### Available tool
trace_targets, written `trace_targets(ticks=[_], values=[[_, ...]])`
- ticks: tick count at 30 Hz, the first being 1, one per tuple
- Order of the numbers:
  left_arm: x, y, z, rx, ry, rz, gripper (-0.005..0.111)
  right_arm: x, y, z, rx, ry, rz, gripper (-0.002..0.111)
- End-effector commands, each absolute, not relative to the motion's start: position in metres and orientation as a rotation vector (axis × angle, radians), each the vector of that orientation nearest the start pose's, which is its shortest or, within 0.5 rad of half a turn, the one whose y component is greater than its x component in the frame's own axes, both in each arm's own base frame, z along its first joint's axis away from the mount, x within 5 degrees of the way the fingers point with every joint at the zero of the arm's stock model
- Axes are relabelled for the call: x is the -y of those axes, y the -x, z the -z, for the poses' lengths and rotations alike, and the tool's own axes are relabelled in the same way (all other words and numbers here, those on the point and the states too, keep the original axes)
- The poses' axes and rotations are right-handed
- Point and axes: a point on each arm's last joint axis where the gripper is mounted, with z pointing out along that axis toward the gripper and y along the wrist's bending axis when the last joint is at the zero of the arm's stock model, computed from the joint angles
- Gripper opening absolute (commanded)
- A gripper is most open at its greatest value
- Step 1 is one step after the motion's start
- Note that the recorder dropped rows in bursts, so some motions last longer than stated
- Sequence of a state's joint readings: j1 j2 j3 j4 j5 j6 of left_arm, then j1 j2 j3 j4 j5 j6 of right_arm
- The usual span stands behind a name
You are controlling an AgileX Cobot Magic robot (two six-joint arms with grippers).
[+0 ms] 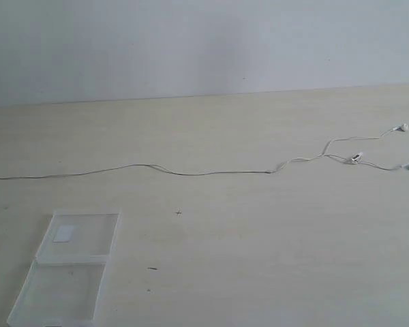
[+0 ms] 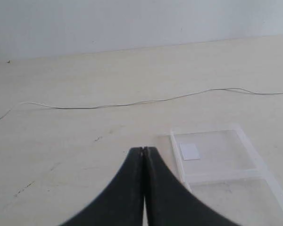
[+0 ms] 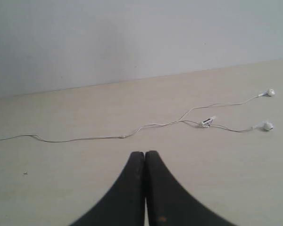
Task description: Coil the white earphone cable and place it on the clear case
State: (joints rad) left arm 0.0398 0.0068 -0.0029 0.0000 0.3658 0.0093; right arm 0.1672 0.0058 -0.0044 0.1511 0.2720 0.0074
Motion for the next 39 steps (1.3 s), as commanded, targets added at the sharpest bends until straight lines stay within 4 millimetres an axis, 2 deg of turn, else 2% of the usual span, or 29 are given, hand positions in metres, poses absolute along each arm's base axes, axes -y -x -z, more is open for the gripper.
trace_targets(ticks=[1,9,19,35,39], values=[[-0.002,-0.053,-0.181,-1.839,0.038,-0.022,0.0,-0.012,-0.054,-0.19,-1.75,0.044,-0.26,0.0],[-0.002,-0.053,-0.181,-1.839,0.038,-0.022,0.0,-0.014,-0.053,-0.188,-1.767,0.02,-0.297,0.0],[-0.002,-0.053,-0.181,-1.839,0.038,-0.022,0.0,-0.021,-0.051,-0.189,-1.777,-0.166,-0.575,0.0],[-0.002,-0.053,-0.181,-1.839,0.038,-0.022,0.0,-0.021,-0.052,-0.19,-1.773,-0.168,-0.576,0.0],[-0.002,-0.053,-0.181,-1.839,0.038,-0.022,0.0,-0.012,-0.055,-0.206,-1.571,-0.193,-0.506,0.0]])
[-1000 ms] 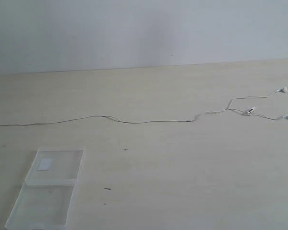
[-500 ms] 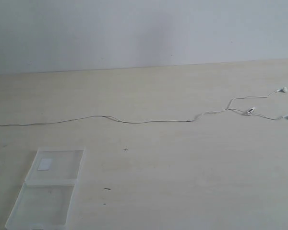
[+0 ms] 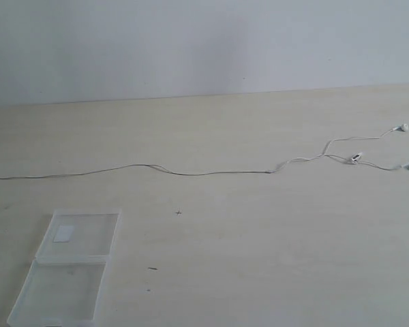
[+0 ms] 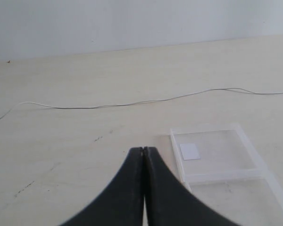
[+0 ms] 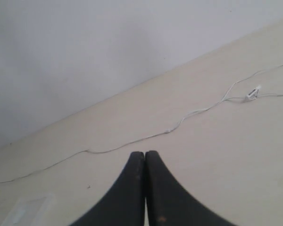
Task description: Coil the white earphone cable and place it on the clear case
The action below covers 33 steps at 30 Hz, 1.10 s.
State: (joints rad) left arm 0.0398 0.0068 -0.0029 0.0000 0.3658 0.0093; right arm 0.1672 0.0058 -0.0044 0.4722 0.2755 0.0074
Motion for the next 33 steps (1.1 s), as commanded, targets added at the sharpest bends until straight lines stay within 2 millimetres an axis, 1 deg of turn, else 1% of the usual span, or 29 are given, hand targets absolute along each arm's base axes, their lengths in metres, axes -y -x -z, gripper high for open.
trace_targets(ticks=[1,2,4,6,8,9,10,11,13,16,20,23,26,29,33], values=[[-0.002,-0.053,-0.181,-1.839,0.038,-0.022,0.0,-0.008,-0.055,-0.215,-1.458,-0.258,-0.53,0.0],[-0.002,-0.053,-0.181,-1.839,0.038,-0.022,0.0,-0.005,-0.055,-0.221,-1.384,-0.295,-0.537,0.0],[-0.002,-0.053,-0.181,-1.839,0.038,-0.022,0.0,0.0,-0.053,-0.23,-1.281,-0.31,-0.51,0.0],[-0.002,-0.053,-0.181,-1.839,0.038,-0.022,0.0,0.0,-0.049,-0.25,-1.233,-0.26,-0.476,0.0],[-0.002,-0.053,-0.181,-1.839,0.038,-0.022,0.0,-0.003,-0.044,-0.275,-1.243,-0.142,-0.396,0.0],[-0.002,-0.053,-0.181,-1.839,0.038,-0.022,0.0,-0.005,-0.044,-0.285,-1.272,-0.082,-0.351,0.0],[-0.002,-0.053,-0.181,-1.839,0.038,-0.022,0.0,-0.007,-0.044,-0.301,-1.303,-0.021,-0.31,0.0],[-0.002,-0.053,-0.181,-1.839,0.038,-0.022,0.0,-0.009,-0.045,-0.311,-1.329,0.022,-0.279,0.0],[-0.002,-0.053,-0.181,-1.839,0.038,-0.022,0.0,-0.014,-0.053,-0.334,-1.413,0.112,-0.227,0.0],[-0.002,-0.053,-0.181,-1.839,0.038,-0.022,0.0,-0.02,-0.073,-0.354,-1.566,0.216,-0.176,0.0],[-0.002,-0.053,-0.181,-1.839,0.038,-0.022,0.0,-0.024,-0.096,-0.374,-1.614,0.221,-0.184,0.0],[-0.002,-0.053,-0.181,-1.839,0.038,-0.022,0.0,-0.027,-0.108,-0.381,-1.625,0.199,-0.213,0.0],[-0.002,-0.053,-0.181,-1.839,0.038,-0.022,0.0,-0.027,-0.112,-0.383,-1.619,0.185,-0.218,0.0],[-0.002,-0.053,-0.181,-1.839,0.038,-0.022,0.0,-0.026,-0.114,-0.387,-1.575,0.166,-0.211,0.0],[-0.002,-0.053,-0.181,-1.839,0.038,-0.022,0.0,-0.025,-0.114,-0.388,-1.562,0.161,-0.208,0.0]])
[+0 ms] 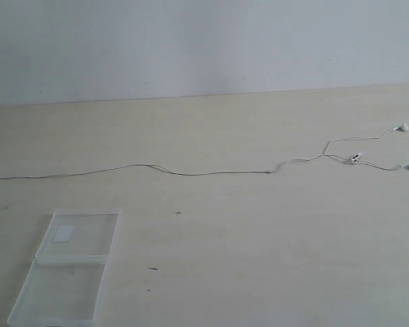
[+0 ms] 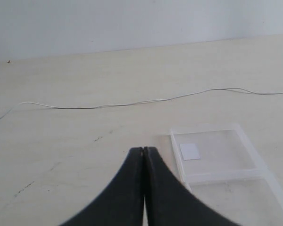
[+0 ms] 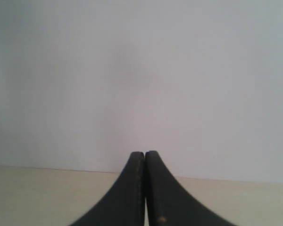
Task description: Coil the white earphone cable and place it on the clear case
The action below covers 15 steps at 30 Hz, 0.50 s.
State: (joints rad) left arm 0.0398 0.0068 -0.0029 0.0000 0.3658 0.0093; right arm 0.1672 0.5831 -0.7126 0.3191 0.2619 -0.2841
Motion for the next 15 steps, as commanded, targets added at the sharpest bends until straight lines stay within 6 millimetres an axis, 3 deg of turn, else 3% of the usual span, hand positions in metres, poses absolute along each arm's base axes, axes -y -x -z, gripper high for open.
trace_targets(ticks=[1,9,13,15], values=[[-0.002,-0.053,-0.181,-1.839,0.038,-0.022,0.0,-0.025,-0.114,-0.388,-1.563,0.163,-0.207,0.0],[-0.002,-0.053,-0.181,-1.839,0.038,-0.022,0.0,-0.027,-0.121,-0.385,-1.589,0.149,-0.224,0.0],[-0.002,-0.053,-0.181,-1.839,0.038,-0.022,0.0,-0.033,-0.151,-0.371,-1.692,0.101,-0.282,0.0],[-0.002,-0.053,-0.181,-1.839,0.038,-0.022,0.0,-0.04,-0.18,-0.356,-1.815,0.184,-0.25,0.0]])
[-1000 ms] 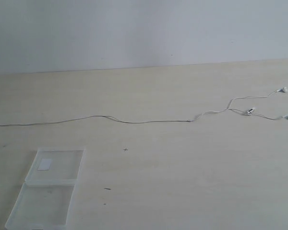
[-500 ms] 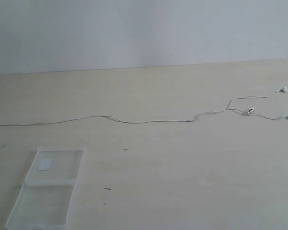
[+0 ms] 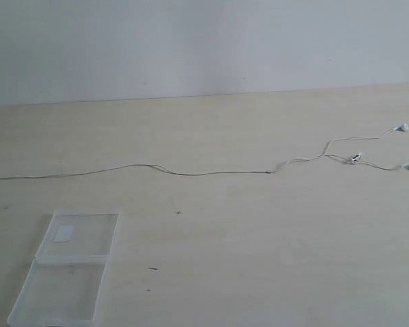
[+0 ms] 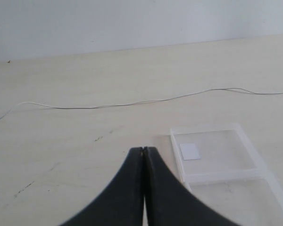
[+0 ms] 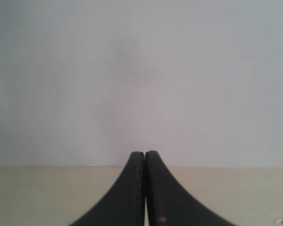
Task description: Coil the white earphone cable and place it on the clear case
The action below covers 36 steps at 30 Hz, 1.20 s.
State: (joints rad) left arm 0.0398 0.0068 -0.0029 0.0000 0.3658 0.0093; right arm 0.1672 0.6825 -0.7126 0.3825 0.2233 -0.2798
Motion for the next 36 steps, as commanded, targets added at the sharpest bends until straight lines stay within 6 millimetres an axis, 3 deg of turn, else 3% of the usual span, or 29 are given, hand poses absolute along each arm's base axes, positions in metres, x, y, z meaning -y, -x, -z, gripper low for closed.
trace_targets(ticks=[1,3,4,7,11,15,20,23,29,32,36], values=[[-0.002,-0.053,-0.181,-1.839,0.038,-0.022,0.0,-0.044,-0.191,-0.351,-1.869,0.259,-0.227,0.0],[-0.002,-0.053,-0.181,-1.839,0.037,-0.022,0.0,-0.059,-0.22,-0.343,-1.99,0.497,-0.248,0.0],[-0.002,-0.053,-0.181,-1.839,0.037,-0.022,0.0,-0.072,-0.241,-0.341,-2.028,0.609,-0.34,0.0],[-0.002,-0.053,-0.181,-1.839,0.037,-0.022,0.0,-0.106,-0.284,-0.345,-1.994,0.935,-0.448,0.0],[-0.002,-0.053,-0.181,-1.839,0.037,-0.022,0.0,-0.174,-0.322,-0.335,-1.945,1.283,-0.307,0.0],[-0.002,-0.053,-0.181,-1.839,0.037,-0.022,0.0,-0.251,-0.349,-0.299,-2.119,1.265,-0.219,0.0],[-0.002,-0.053,-0.181,-1.839,0.037,-0.022,0.0,-0.304,-0.356,-0.251,-2.197,1.411,-0.14,0.0],[-0.002,-0.053,-0.181,-1.839,0.037,-0.022,0.0,-0.319,-0.363,-0.219,-2.207,1.485,-0.085,0.003],[-0.002,-0.053,-0.181,-1.839,0.037,-0.022,0.0,-0.329,-0.375,-0.178,-2.255,1.525,-0.063,0.023],[-0.002,-0.053,-0.181,-1.839,0.037,-0.022,0.0,-0.334,-0.381,-0.17,-2.234,1.493,-0.069,0.03],[-0.002,-0.053,-0.181,-1.839,0.037,-0.022,0.0,-0.343,-0.391,-0.165,-2.227,1.388,-0.102,0.031]])
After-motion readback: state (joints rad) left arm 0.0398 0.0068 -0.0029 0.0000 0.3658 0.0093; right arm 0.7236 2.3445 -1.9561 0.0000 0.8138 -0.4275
